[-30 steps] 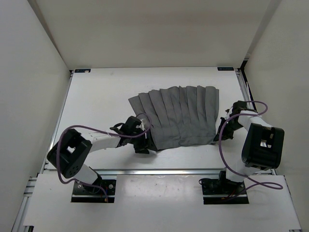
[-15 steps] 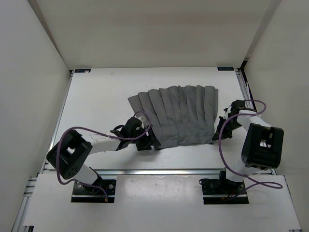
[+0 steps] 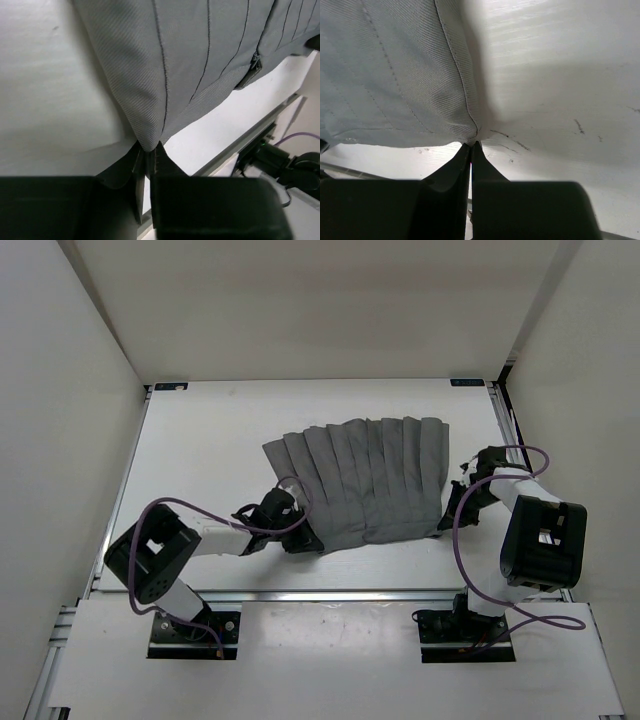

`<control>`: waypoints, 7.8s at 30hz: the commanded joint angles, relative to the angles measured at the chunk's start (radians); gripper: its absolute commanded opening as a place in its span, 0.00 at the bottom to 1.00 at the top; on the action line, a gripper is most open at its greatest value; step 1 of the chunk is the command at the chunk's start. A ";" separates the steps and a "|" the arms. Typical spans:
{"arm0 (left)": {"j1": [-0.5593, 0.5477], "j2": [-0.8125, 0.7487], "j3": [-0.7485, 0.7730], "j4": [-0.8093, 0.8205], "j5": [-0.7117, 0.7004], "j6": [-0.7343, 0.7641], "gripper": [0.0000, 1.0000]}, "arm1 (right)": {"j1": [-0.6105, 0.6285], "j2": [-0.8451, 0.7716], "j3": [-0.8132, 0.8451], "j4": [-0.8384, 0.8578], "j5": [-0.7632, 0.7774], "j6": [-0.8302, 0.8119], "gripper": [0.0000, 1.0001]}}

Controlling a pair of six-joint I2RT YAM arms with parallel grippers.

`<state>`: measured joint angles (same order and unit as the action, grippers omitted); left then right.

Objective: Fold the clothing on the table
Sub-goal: Fold the skirt

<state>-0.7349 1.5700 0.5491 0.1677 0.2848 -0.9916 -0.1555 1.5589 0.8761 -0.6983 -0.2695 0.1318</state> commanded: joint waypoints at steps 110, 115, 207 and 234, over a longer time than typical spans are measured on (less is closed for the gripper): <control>0.454 0.634 1.258 -0.729 -0.013 0.731 0.99 | 0.200 1.024 1.509 -0.272 -0.570 -0.469 0.93; 0.437 0.647 1.279 -0.720 0.008 0.728 0.99 | 0.198 1.126 1.709 -0.383 -0.591 -0.472 0.89; 0.451 0.590 1.243 -0.729 0.109 0.734 0.72 | 0.246 1.141 1.632 -0.446 -0.551 -0.543 0.00; 0.454 0.581 1.250 -0.706 0.145 0.731 0.99 | 0.235 1.133 1.632 -0.445 -0.553 -0.544 0.00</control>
<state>-0.2771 2.2326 1.7775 -0.5602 0.4000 -0.2729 0.0837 2.6900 2.5084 -1.1500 -0.8246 -0.4145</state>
